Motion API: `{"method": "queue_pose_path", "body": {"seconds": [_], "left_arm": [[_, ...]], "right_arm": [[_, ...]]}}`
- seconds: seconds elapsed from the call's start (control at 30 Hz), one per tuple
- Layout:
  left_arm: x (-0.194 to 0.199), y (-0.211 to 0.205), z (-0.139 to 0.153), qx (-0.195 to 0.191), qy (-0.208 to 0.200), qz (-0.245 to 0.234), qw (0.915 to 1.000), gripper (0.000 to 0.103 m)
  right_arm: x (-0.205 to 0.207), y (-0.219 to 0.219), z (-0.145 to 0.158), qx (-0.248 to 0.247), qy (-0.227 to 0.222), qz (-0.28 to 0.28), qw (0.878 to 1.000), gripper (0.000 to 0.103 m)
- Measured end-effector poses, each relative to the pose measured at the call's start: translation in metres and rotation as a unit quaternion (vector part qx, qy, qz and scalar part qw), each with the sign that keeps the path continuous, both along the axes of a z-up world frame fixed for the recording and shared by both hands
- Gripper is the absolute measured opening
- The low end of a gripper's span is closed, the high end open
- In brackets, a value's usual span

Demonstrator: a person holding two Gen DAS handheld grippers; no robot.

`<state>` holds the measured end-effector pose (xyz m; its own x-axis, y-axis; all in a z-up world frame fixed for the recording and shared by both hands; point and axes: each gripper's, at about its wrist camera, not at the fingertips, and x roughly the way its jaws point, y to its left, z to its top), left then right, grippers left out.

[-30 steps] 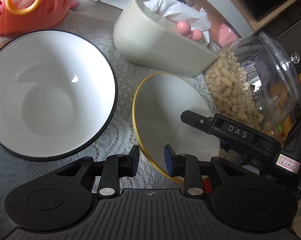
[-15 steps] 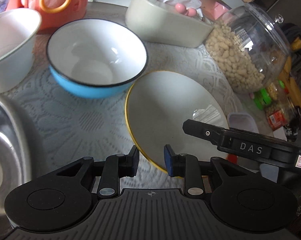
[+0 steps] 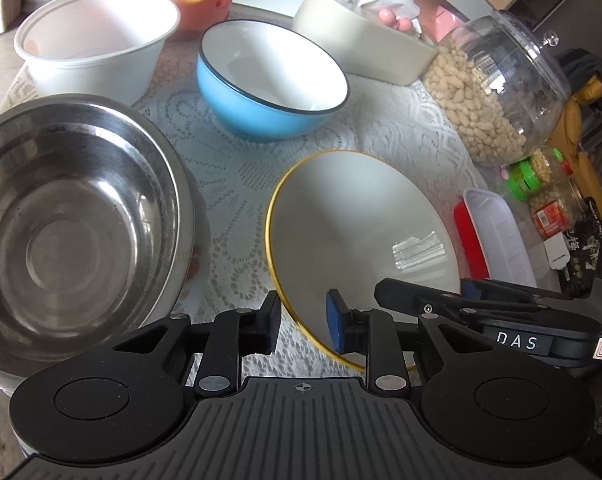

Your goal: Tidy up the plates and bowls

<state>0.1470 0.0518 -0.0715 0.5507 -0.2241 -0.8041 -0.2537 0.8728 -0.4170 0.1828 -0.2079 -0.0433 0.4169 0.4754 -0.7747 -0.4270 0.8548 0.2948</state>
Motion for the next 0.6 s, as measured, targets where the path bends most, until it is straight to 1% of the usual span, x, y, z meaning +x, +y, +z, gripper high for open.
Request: {"method": "queue_pose_path", "body": {"seconds": [0.17, 0.3, 0.37, 0.4, 0.43, 0.5, 0.53, 0.6], "left_arm": [[-0.001, 0.004, 0.003, 0.005, -0.006, 0.003, 1.0000, 0.028], [0.002, 0.019, 0.005, -0.026, -0.008, 0.011, 0.9996, 0.027], [0.005, 0.032, 0.013, -0.031, -0.023, 0.021, 0.9990, 0.027], [0.009, 0.042, 0.021, -0.029, -0.037, 0.031, 0.9984, 0.027], [0.013, 0.050, 0.029, -0.021, -0.048, 0.044, 0.9977, 0.027], [0.026, 0.066, 0.041, -0.001, -0.068, 0.069, 0.9953, 0.028], [0.035, 0.074, 0.045, 0.007, -0.074, 0.081, 0.9939, 0.028], [0.057, 0.087, 0.045, 0.015, -0.071, 0.103, 0.9921, 0.028]], "right_arm": [[-0.007, 0.003, 0.000, -0.001, 0.008, -0.002, 1.000, 0.064], [-0.012, 0.007, -0.002, -0.016, 0.001, 0.017, 1.000, 0.064], [-0.009, 0.005, 0.003, -0.024, -0.013, 0.012, 1.000, 0.065], [-0.005, 0.003, 0.009, -0.027, -0.025, 0.005, 0.999, 0.065], [-0.001, 0.000, 0.016, -0.027, -0.035, -0.002, 0.999, 0.068], [0.014, -0.004, 0.033, -0.019, -0.051, -0.016, 0.998, 0.069], [0.023, -0.003, 0.041, -0.016, -0.058, -0.021, 0.998, 0.069], [0.047, 0.004, 0.055, -0.009, -0.069, -0.024, 0.997, 0.069]]}}
